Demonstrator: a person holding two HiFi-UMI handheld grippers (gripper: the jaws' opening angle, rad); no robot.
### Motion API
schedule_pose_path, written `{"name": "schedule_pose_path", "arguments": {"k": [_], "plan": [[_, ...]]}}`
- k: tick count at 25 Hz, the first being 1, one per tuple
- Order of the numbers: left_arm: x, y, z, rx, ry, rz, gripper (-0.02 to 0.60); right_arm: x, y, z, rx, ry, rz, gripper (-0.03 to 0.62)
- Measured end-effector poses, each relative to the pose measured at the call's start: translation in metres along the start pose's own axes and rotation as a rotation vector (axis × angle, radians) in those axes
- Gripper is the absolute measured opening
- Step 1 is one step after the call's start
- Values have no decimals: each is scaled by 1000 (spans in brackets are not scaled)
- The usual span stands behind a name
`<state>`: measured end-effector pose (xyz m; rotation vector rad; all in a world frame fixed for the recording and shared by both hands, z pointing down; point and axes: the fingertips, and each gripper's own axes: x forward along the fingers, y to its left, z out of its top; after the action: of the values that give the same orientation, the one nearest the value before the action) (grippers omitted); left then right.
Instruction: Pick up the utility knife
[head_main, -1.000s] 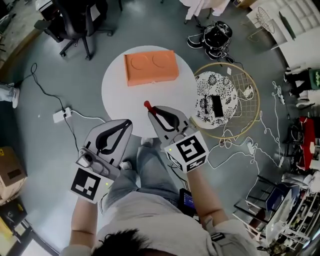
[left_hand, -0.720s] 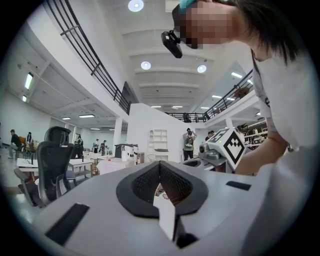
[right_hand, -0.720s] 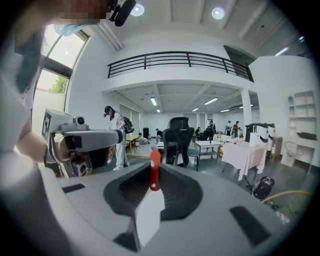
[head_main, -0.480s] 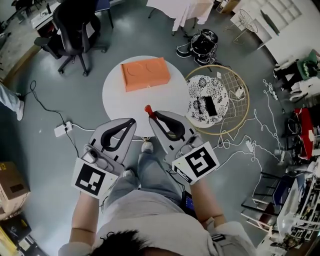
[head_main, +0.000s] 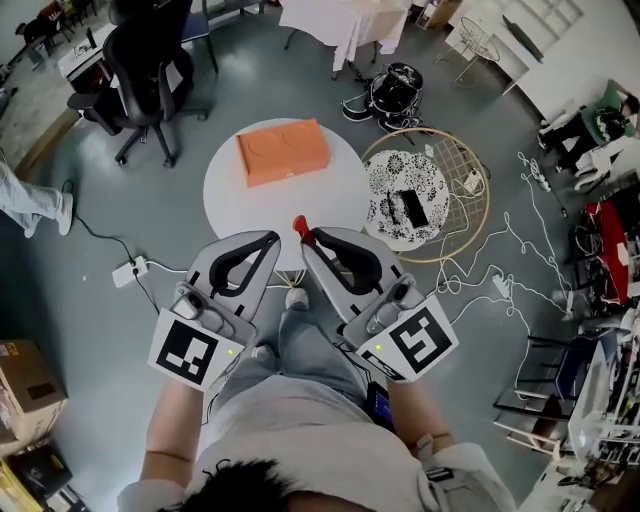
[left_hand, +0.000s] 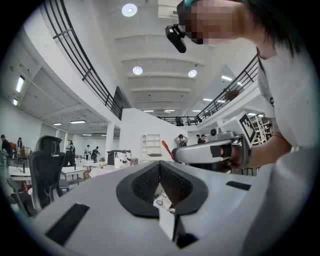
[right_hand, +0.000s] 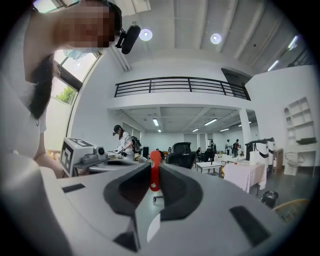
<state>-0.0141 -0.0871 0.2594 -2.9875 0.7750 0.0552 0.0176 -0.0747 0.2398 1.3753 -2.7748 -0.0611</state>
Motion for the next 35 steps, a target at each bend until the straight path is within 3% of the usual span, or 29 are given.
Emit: {"name": "schedule_pose_path", "arguments": {"k": [15, 35], "plan": [[0, -8, 15, 17, -22, -46, 11, -6, 9, 16, 14, -70, -3, 57], [-2, -8, 22, 22, -33, -23, 11, -3, 13, 22, -5, -81, 37, 58]]}}
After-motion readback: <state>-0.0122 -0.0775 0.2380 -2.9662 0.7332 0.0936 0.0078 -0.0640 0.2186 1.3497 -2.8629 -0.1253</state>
